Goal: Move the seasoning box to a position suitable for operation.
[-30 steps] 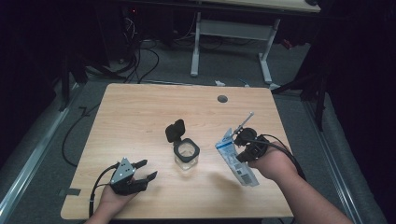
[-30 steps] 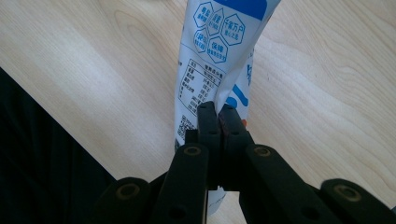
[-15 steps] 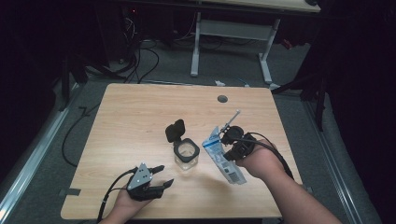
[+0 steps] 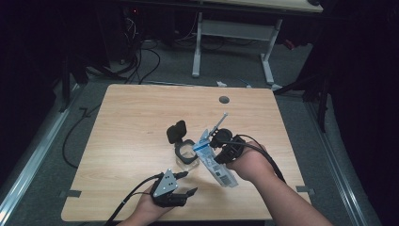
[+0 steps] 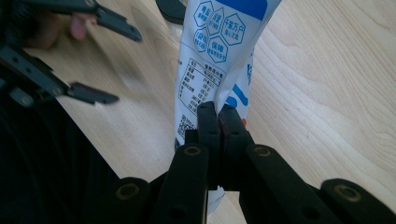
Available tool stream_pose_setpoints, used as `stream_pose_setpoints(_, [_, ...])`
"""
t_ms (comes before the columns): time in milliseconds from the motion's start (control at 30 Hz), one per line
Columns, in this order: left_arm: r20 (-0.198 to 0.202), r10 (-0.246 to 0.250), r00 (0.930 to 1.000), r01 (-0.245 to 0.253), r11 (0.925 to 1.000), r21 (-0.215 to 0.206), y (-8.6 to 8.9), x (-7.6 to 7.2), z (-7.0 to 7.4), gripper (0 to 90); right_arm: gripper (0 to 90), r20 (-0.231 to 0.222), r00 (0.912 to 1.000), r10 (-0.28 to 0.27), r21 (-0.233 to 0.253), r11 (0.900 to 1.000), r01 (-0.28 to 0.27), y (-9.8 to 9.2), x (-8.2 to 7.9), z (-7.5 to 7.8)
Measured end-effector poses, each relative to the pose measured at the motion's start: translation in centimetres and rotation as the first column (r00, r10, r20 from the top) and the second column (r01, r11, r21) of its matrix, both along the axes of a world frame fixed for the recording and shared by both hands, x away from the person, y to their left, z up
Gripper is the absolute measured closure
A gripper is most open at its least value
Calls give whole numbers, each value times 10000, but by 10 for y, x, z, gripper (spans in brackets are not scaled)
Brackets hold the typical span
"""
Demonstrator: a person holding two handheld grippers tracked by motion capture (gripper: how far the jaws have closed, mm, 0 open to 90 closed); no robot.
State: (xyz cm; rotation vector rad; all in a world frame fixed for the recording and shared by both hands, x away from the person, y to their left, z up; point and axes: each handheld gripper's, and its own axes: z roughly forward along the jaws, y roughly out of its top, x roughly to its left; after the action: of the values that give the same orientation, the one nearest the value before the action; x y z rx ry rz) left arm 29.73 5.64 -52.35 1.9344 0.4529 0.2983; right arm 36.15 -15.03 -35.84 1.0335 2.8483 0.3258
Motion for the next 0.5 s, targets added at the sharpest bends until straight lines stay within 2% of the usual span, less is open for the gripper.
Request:
stream_pose_setpoints(100, [-112,-73,9999,70,9997,-235,-10,2,1,328,898,8,10000,46,55,10000,-47,3,0,1])
stream_pose_setpoints(267, [-236,-150,9996,141,9992,-362,-29,5,0,296,899,60,10000,20,94,10000,-20,6,-1,4])
stream_pose_setpoints(500, [-491,-201,9986,196,9997,-109,-49,10,-3,240,898,114,9999,-17,264,9997,14,10,-1,8])
